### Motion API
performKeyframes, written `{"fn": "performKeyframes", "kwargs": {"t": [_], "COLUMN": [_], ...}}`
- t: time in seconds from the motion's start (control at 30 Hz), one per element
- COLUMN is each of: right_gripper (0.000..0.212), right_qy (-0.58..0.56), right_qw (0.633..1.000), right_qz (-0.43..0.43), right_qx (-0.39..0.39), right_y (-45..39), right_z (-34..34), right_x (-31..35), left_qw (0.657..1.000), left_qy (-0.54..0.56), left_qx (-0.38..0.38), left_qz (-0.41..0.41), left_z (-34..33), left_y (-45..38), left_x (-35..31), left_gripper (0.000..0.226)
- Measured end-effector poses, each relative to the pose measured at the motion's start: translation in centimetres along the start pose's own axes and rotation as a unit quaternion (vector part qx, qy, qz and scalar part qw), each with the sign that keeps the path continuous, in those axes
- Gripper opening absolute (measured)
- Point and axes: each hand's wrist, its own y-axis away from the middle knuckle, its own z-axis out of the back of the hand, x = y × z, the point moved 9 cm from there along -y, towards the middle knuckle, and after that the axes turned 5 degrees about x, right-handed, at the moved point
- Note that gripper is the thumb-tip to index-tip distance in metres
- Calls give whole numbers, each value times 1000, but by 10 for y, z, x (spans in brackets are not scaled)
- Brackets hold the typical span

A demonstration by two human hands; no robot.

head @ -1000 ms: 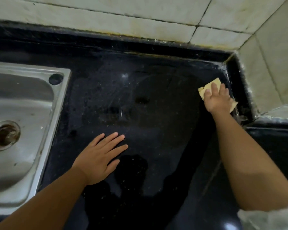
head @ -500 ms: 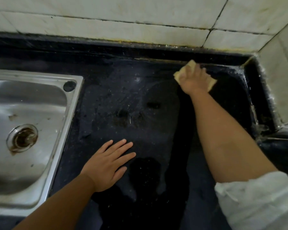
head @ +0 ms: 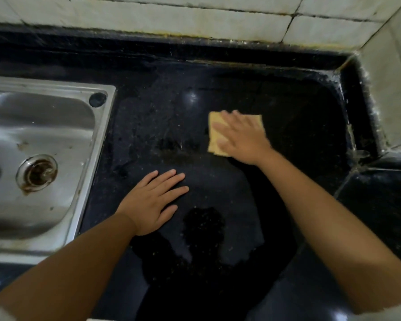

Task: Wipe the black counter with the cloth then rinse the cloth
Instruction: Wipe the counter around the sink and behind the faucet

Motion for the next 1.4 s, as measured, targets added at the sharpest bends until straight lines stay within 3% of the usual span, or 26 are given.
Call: {"fn": "performKeyframes", "kwargs": {"t": [0.13, 0.27, 0.5, 0.6, 0.73, 0.83, 0.97, 1.07, 1.23, 1.33, 1.4], "right_gripper": [51, 52, 50, 53, 79, 52, 49, 51, 51, 52, 69], "right_qy": [-41, -70, -13, 20, -7, -40, -104, -164, -120, -70, -29], "right_qw": [991, 982, 999, 996, 999, 990, 959, 925, 950, 980, 996], "right_qz": [-127, -169, 38, 85, -19, -132, -260, -342, -288, -185, -88], "right_qx": [-22, -43, -19, 14, 28, 14, -41, -26, -31, -19, -12], "right_y": [-17, -42, -31, 18, 72, 90, 83, 66, 30, 4, -12], "right_z": [18, 23, -2, -26, -35, -29, -20, -23, -20, -24, -23], "right_x": [-58, -38, 82, 77, 8, -42, -54, -37, 38, 107, 153], "left_qw": [1000, 1000, 1000, 1000, 999, 998, 999, 997, 978, 976, 979], "left_qy": [12, 8, -6, 1, 0, 16, 6, 39, 108, 88, 75], "left_qx": [-10, -25, -5, -13, -50, -54, -50, -74, -170, -174, -145], "left_qz": [-2, -9, -7, -5, -14, -16, -20, -3, 55, 94, 120], "left_z": [1, 2, 0, 0, 7, 8, 9, 18, 40, 49, 49], "left_y": [0, 0, 1, 2, 2, 2, 3, 8, 35, 47, 49], "left_x": [0, -1, -2, -1, -4, -6, -7, -4, 41, 96, 134], "left_gripper": [48, 41, 48, 48, 40, 42, 46, 45, 40, 41, 43]}}
